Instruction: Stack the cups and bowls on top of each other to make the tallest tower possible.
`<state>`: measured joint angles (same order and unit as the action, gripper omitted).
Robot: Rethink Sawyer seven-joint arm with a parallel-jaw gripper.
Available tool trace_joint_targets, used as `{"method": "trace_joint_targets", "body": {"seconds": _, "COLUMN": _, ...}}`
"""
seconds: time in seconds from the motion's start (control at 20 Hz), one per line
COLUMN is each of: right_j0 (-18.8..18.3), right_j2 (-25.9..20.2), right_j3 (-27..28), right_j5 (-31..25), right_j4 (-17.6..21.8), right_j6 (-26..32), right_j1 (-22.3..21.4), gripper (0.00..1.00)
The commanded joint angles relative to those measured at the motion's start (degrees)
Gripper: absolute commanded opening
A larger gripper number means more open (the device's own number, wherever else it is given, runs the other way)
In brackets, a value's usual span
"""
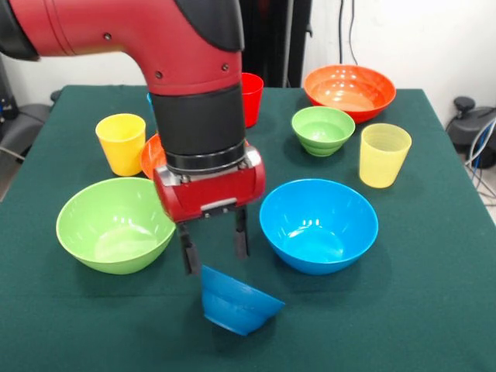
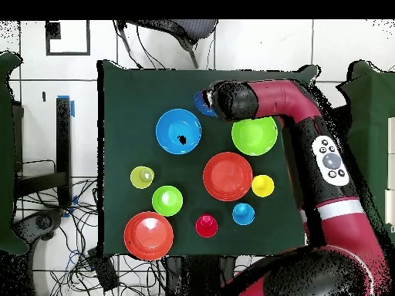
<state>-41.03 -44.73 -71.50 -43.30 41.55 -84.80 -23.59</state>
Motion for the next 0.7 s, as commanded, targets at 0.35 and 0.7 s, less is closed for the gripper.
{"method": "trace_joint_targets", "body": {"seconds": 0.35, "right_j0": 3.08, "right_j2": 6.76, "right_j3": 2.84, "right_j5": -9.0, "right_j4": 0.35, "right_j6": 7.3, "right_j1": 4.74, "gripper": 1.0}}
{"method": "trace_joint_targets", "body": {"seconds": 0.7, "right_j0": 5.02, "right_j2": 10.08, "right_j3": 4.88, "right_j5": -5.83, "right_j4": 6.6, "right_j6": 9.96, "right_j1": 3.41, "gripper": 1.0}}
